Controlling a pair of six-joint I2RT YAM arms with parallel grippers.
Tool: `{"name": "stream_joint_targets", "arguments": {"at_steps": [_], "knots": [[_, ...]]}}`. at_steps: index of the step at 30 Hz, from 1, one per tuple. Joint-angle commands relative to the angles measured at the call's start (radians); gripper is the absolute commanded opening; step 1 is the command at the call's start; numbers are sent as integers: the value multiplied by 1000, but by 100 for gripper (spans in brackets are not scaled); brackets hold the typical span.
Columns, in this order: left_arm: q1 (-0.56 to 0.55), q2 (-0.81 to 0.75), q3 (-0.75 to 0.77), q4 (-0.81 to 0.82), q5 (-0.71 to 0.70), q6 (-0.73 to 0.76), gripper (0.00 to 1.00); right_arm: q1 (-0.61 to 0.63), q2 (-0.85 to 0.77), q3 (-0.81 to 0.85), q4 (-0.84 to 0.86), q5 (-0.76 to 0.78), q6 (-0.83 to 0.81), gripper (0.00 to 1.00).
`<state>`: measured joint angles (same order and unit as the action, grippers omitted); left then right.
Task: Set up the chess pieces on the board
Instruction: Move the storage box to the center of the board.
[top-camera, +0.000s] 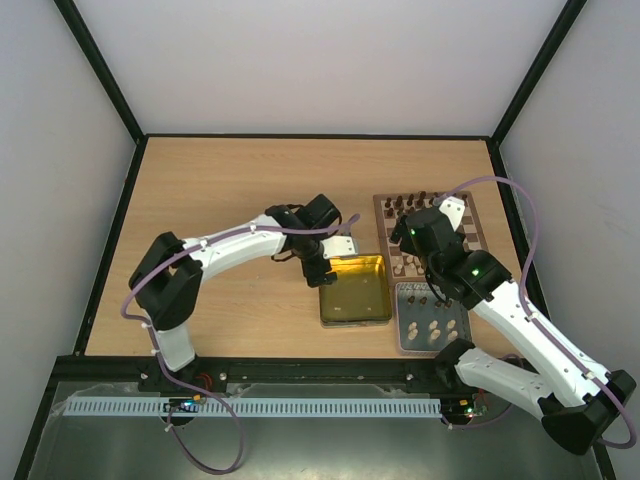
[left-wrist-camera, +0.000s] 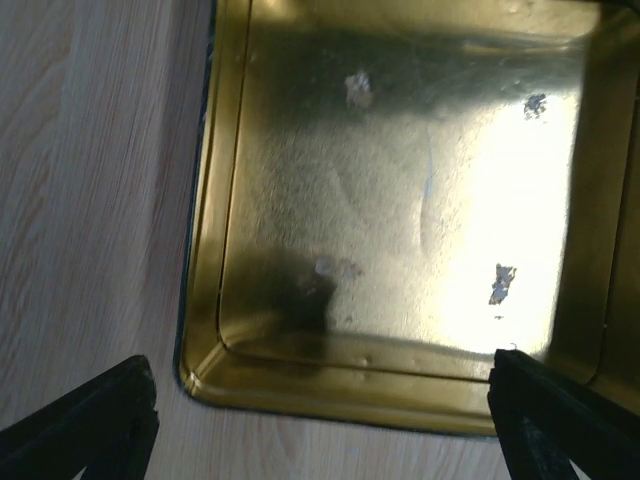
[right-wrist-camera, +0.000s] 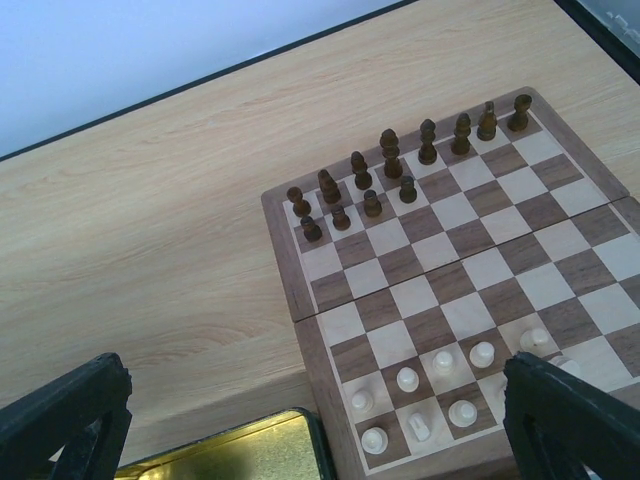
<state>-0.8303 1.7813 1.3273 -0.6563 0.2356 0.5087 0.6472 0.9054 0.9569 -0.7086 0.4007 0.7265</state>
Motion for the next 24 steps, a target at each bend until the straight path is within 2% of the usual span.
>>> {"name": "stream_joint_targets", "arguments": {"at_steps": [1,6,12,15,24], "knots": [[-27,46,59,-24,33,17,86,-5,-10,32,-34,33,9,97],[-43,66,69,-57,86,58,79,-8,-5,25,-29,34,12,98],[-67,118,111,-152,174,104,63,-10,-2,27,-32,50,11,98],[-88,123,135,-184,197,105,62,-12,-5,36,-32,56,6,97],[-154,64,198,-315,389,139,63,-17,-20,49,-51,72,-6,98]]}}
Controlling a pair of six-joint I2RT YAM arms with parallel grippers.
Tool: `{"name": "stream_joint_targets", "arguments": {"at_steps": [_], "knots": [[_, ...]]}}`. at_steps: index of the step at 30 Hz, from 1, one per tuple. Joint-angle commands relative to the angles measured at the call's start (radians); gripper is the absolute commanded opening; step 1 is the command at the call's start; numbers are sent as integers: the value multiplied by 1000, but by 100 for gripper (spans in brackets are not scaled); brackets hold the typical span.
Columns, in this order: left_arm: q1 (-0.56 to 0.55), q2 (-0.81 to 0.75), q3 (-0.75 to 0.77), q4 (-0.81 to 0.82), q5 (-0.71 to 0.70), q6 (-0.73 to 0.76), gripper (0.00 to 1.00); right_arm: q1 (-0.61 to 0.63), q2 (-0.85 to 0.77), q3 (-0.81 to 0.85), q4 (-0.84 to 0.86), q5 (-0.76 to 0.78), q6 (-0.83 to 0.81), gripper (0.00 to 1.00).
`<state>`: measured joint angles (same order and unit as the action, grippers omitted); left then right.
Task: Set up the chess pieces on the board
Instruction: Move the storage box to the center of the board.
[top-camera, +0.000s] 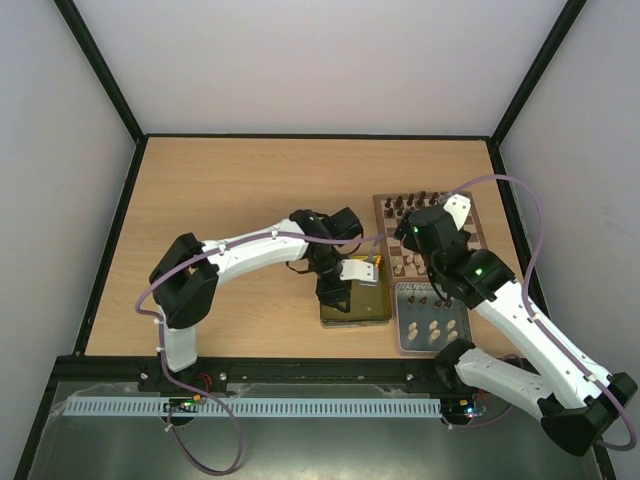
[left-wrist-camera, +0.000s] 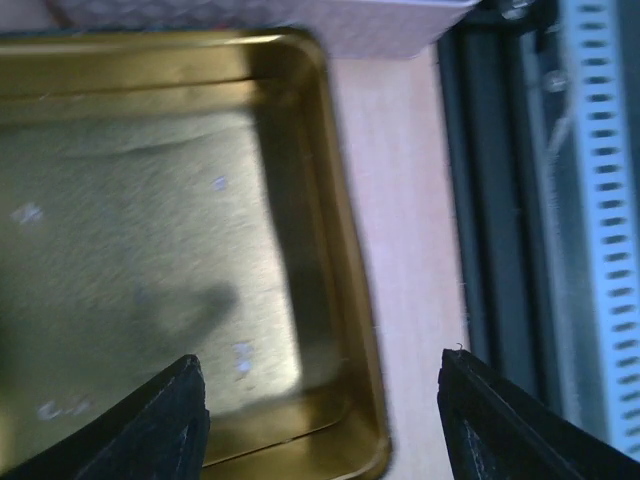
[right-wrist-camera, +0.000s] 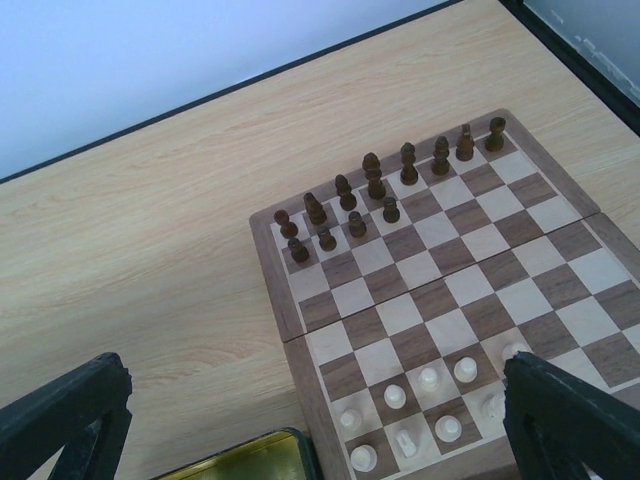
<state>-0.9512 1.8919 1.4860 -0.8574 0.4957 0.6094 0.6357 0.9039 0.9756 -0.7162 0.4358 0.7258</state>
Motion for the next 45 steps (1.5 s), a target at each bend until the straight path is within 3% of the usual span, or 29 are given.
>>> {"name": "stream_joint_targets", "arguments": {"at_steps": [1,6,13,24,35,37,40,42,45], "knots": [[-46,-46,47,-132,152,45,63,-6,-20,29,-46,38,-7,98],[-132,8,98,-245,229,97,62,-7,-15,32,-55,48,-8,98],[-177,165,174,-296,214,140,57,-7,-19,70,-76,69,0,98],[-180,226,175,-74,91,29,58,-7,-99,137,-118,153,-4,97],[33,254,105,127,-122,-18,59,-7,-102,125,-102,146,-4,97],[102,261,93,200,-202,-44,60,-7,-105,126,-101,146,-1,98],[188,253,50,421,-462,-148,61,-7,-110,119,-89,130,2,98],[249,230,38,520,-515,-196,67,-7,-108,107,-79,124,7,97],[297,209,76,529,-515,-238,70,-7,-97,88,-77,132,26,98]]}}
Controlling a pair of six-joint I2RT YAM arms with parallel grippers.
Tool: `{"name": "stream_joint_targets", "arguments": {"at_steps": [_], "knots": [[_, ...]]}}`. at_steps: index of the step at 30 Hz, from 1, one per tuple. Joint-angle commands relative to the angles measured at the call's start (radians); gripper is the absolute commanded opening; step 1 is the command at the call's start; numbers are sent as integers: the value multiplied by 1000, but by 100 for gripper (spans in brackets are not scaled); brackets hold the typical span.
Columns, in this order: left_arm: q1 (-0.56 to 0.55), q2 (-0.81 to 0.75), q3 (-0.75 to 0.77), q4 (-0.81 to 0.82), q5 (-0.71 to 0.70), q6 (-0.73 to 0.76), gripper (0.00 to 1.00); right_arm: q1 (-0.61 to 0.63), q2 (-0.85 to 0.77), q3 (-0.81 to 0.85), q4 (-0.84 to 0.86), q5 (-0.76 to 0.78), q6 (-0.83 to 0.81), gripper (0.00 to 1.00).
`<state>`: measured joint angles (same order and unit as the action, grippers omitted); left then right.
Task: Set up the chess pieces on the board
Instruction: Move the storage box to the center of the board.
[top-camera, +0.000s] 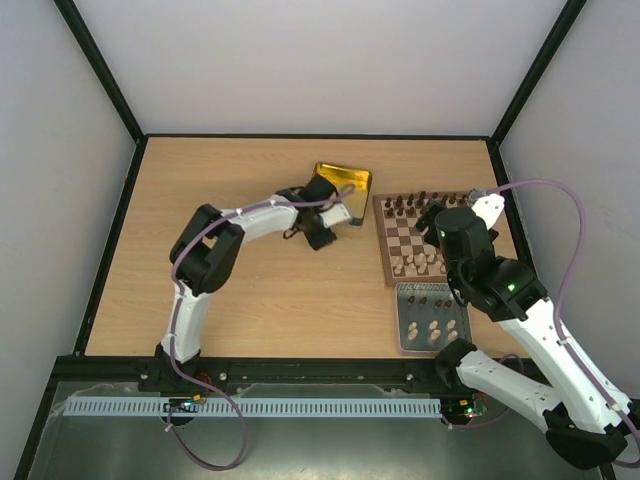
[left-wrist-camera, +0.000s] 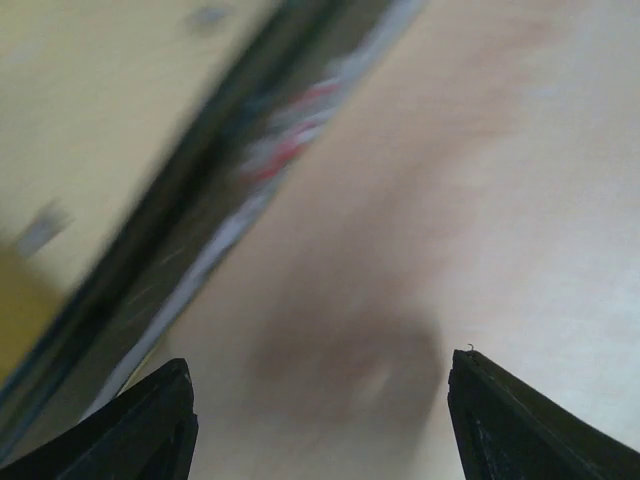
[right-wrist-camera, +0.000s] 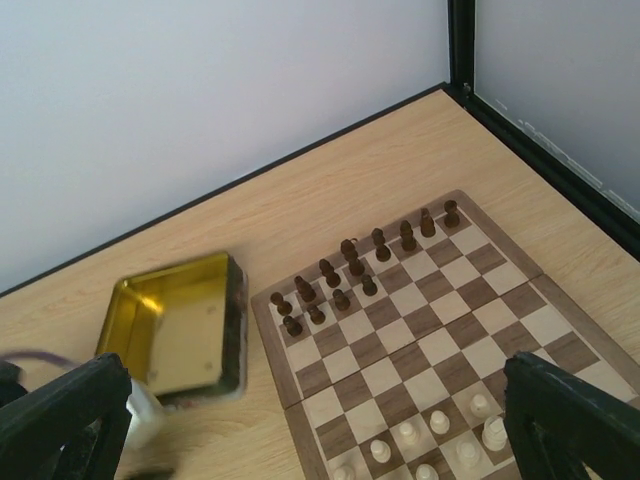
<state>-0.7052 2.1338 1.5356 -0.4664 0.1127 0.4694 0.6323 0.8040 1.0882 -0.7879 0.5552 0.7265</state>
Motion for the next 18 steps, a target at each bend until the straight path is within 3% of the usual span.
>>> {"name": "stream_joint_targets", "arguments": {"at_steps": [1,6,9,13,18], "knots": [[53,-46,28,138,-132,-99,71,-3,13,-30,-11,23,36,98],[47,-79,9,133,-93,-85,76,-11,114,-13,-84,105,115,98],[46,-68,52,61,22,-44,76,-23,121,-5,-73,95,125,98],[37,4,205,-129,216,27,69,-36,113,6,-57,82,114,97],[10,198,475,-398,219,112,57,-50,126,26,-61,79,99,97]]}}
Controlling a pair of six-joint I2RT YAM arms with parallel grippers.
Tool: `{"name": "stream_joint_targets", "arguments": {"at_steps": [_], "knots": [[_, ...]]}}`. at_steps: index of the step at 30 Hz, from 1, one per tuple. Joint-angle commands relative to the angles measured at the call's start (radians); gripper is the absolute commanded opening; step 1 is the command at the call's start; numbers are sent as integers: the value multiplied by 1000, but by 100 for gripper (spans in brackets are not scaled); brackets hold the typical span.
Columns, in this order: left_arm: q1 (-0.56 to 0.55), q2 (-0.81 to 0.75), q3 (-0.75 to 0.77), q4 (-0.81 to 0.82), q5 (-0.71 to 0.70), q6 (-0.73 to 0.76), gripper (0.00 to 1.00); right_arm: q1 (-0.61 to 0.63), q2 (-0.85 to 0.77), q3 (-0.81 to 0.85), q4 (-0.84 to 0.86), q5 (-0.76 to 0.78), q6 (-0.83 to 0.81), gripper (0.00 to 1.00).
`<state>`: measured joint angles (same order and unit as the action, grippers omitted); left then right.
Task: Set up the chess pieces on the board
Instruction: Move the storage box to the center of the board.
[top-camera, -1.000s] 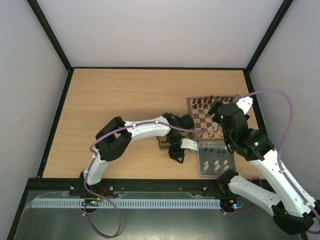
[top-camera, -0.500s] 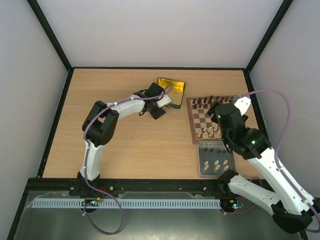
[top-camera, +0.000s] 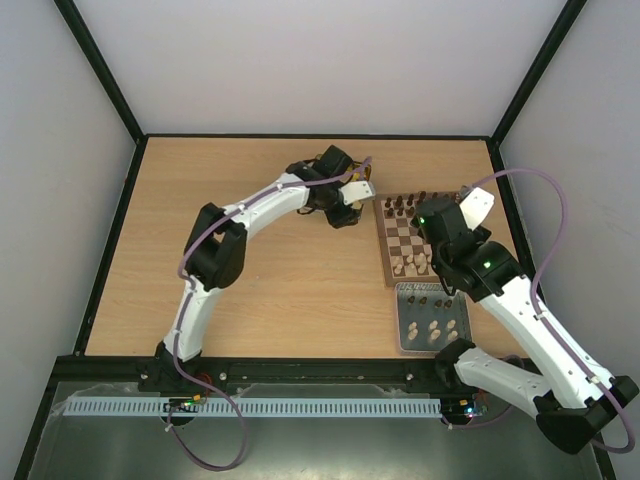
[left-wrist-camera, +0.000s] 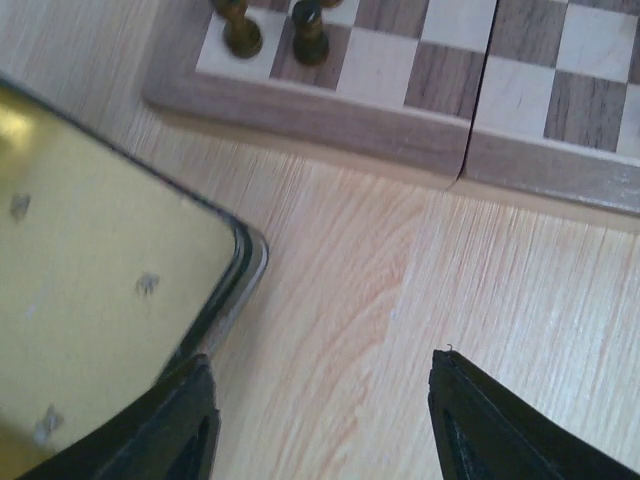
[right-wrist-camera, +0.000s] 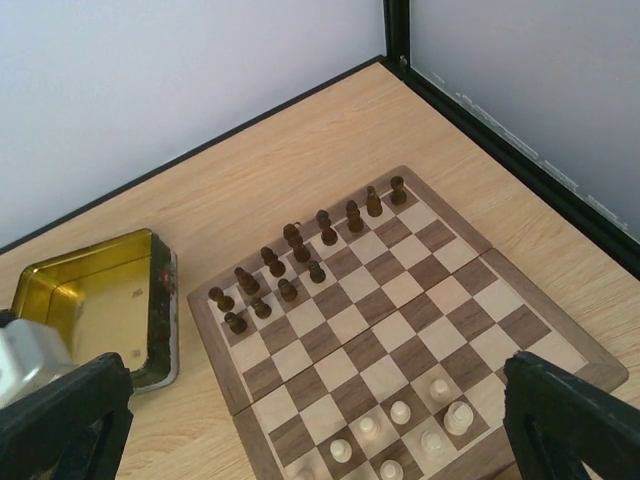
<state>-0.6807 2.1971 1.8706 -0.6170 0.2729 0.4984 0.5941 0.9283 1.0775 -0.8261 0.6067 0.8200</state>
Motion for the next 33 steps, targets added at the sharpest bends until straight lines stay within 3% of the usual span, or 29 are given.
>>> {"name": "stream_joint_targets", "arguments": {"at_steps": [1,4,9,12,19,23,27,33], "knots": [[-18,155,164,-258,34,89,57,-16,4,41,-24,28,2,97],[-20,199,206,-249,-9,106,60,-41,12,52,-25,21,-7,98],[-19,333,424,-401,-21,152,55,-93,8,59,-30,-3,-44,98],[-17,319,368,-324,-63,149,57,-106,-6,49,-18,-9,-62,98],[-1,314,327,-73,-276,59,98,-116,0,25,-1,-31,-71,98],[22,292,305,86,-383,8,100,-135,15,16,-11,-10,-59,97],[33,266,296,88,-394,11,100,-211,53,6,-22,-35,-53,98],[85,158,111,142,-389,17,100,-275,74,16,-28,-23,-21,98]]}}
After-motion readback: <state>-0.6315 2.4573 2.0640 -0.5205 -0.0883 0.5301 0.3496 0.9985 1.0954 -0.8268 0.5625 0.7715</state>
